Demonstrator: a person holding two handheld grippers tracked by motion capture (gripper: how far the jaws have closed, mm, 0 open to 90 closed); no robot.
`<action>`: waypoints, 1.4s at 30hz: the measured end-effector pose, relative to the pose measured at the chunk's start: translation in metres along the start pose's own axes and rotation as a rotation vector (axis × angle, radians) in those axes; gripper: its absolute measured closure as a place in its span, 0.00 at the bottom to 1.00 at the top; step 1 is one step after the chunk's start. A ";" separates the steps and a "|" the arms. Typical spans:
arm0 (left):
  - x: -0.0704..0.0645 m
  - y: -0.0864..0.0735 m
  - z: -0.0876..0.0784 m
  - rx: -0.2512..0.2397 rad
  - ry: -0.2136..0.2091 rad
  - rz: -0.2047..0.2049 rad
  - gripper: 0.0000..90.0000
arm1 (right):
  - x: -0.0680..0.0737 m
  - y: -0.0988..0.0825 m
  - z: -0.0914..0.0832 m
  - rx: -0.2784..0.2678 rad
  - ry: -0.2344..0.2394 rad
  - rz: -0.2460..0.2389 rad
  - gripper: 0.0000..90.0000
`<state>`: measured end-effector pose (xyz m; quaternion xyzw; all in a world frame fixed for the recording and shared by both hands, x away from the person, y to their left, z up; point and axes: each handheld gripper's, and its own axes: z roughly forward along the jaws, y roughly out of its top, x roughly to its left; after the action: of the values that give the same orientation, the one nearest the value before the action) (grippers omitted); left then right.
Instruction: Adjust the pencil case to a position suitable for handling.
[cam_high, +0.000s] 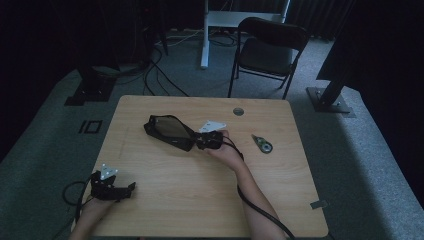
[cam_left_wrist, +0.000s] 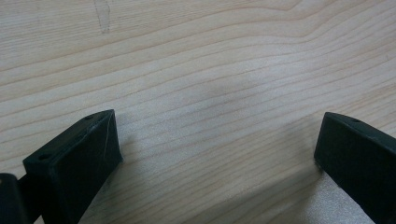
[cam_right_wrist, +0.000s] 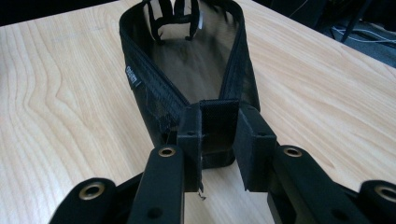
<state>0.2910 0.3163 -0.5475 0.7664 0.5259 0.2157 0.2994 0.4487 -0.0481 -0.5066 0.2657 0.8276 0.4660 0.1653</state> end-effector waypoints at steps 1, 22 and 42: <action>0.000 0.000 0.000 0.000 0.000 0.000 0.00 | 0.000 -0.002 -0.002 -0.002 -0.005 0.000 0.81; 0.000 0.000 0.000 0.000 0.000 0.000 0.00 | -0.006 -0.036 -0.048 -0.037 -0.072 0.059 0.82; 0.000 0.000 0.000 0.000 0.000 0.001 0.01 | -0.008 -0.070 -0.101 -0.046 -0.140 0.100 0.82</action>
<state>0.2910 0.3163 -0.5475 0.7665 0.5257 0.2159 0.2993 0.3829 -0.1514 -0.5146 0.3349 0.7888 0.4727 0.2054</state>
